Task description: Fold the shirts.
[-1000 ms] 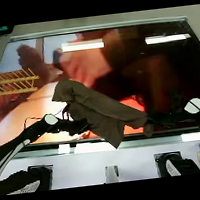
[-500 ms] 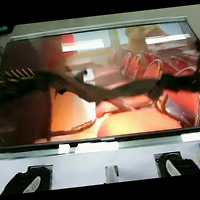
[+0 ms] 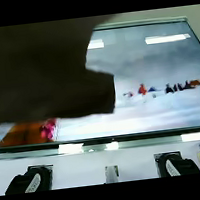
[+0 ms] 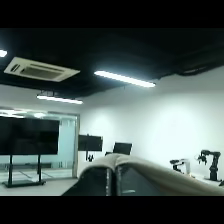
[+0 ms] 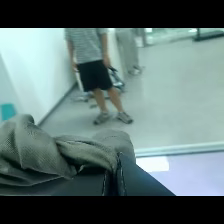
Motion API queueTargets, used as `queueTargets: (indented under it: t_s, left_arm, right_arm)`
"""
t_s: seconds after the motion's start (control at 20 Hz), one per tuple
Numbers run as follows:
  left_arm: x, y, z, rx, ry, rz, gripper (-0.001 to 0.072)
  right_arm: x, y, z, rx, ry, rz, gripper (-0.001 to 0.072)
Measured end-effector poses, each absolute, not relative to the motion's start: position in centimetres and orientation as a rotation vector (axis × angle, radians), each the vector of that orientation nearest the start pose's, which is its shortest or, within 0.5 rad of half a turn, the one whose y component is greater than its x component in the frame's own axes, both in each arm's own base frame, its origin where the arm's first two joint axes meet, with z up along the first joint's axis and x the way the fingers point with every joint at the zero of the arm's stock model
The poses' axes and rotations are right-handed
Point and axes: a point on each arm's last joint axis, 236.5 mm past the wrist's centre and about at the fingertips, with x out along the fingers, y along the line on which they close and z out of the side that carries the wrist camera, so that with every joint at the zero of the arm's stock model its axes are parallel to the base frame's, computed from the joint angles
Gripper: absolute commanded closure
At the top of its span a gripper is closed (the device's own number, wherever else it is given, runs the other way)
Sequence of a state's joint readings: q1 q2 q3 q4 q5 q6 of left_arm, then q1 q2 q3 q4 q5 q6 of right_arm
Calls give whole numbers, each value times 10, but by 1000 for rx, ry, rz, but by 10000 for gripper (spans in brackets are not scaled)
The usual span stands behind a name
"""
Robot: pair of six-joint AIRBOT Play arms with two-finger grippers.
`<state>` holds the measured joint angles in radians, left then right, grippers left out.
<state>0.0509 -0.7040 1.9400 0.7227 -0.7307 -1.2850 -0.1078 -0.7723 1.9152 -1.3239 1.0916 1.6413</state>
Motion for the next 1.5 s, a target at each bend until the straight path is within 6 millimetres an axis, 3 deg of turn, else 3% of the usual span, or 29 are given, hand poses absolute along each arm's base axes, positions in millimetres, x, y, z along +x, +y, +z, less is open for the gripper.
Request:
queueTargets:
  t_s: [0.25,0.4,0.6,0.75,0.9,1.05,1.1,1.15,1.2,1.25,1.3,1.35,1.45,1.5]
  left_arm:
    - [154,-119,624,-183,-468,-598,672]
    - [197,-118,588,-168,-329,-573,671]
    - [302,-111,475,-193,24,-517,671]
    - [378,-107,351,-269,332,-480,670]
    - [427,-107,239,-347,572,-442,670]
    - [452,-113,161,-434,739,-431,670]
    - [456,-116,141,-459,782,-428,659]
    - [460,-117,127,-483,814,-427,569]
    - [462,-120,114,-506,843,-428,352]
    - [464,-121,104,-519,864,-426,62]
    - [464,-121,96,-534,889,-427,-4]
    - [463,-118,91,-539,910,-425,6]
    - [452,-103,77,-516,987,-415,209]
    - [442,-92,66,-501,1048,-397,213]
  right_arm:
    - [225,1,505,126,48,-2,685]
    - [239,-8,463,123,222,-44,685]
    - [290,-17,356,128,618,-71,685]
    - [340,-17,261,161,881,-56,685]
    - [395,3,172,272,1052,15,684]
    - [441,39,112,457,1125,123,684]
    - [454,52,98,538,1133,159,666]
    - [465,64,89,611,1135,190,505]
    - [476,75,82,684,1129,217,289]
    - [486,82,80,744,1112,237,128]
    - [494,86,82,780,1086,255,122]
    - [501,86,87,800,1054,271,123]
    - [506,78,96,781,1015,289,125]
    - [503,76,97,750,1023,299,125]
